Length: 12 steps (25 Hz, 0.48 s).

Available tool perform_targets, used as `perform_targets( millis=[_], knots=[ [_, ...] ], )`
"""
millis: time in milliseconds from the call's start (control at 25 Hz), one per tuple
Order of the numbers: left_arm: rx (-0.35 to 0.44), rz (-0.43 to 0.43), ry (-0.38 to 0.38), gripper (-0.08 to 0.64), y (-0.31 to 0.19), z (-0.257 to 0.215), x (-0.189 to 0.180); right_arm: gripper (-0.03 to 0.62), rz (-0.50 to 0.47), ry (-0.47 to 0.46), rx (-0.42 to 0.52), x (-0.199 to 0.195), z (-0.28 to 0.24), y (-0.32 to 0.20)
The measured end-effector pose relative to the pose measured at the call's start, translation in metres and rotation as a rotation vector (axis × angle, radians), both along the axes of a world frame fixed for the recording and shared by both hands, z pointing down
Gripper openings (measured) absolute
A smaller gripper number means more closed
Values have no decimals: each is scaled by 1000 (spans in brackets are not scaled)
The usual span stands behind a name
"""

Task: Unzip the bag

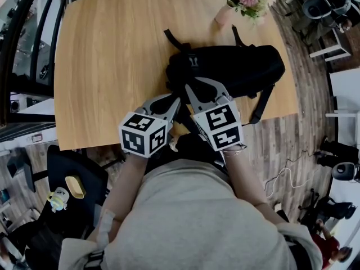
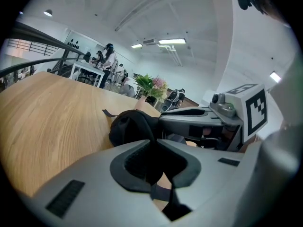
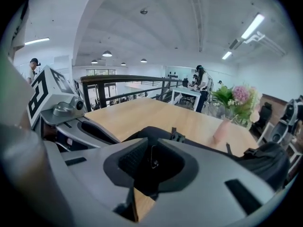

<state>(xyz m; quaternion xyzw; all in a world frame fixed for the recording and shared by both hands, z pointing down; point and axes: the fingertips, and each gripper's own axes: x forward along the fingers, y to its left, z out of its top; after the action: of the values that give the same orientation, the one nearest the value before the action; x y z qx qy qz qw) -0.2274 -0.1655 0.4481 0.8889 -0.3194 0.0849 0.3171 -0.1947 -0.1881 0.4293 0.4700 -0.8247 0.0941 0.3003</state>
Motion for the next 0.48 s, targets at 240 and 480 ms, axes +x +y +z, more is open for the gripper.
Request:
perform_targets(
  millis=[240, 480],
  knots=[
    [-1, 2, 1, 52, 0, 0, 1, 64, -24, 113, 58, -3, -2, 3],
    [0, 4, -5, 52, -1, 1, 0, 17, 12, 125, 108, 3, -6, 8]
  ],
)
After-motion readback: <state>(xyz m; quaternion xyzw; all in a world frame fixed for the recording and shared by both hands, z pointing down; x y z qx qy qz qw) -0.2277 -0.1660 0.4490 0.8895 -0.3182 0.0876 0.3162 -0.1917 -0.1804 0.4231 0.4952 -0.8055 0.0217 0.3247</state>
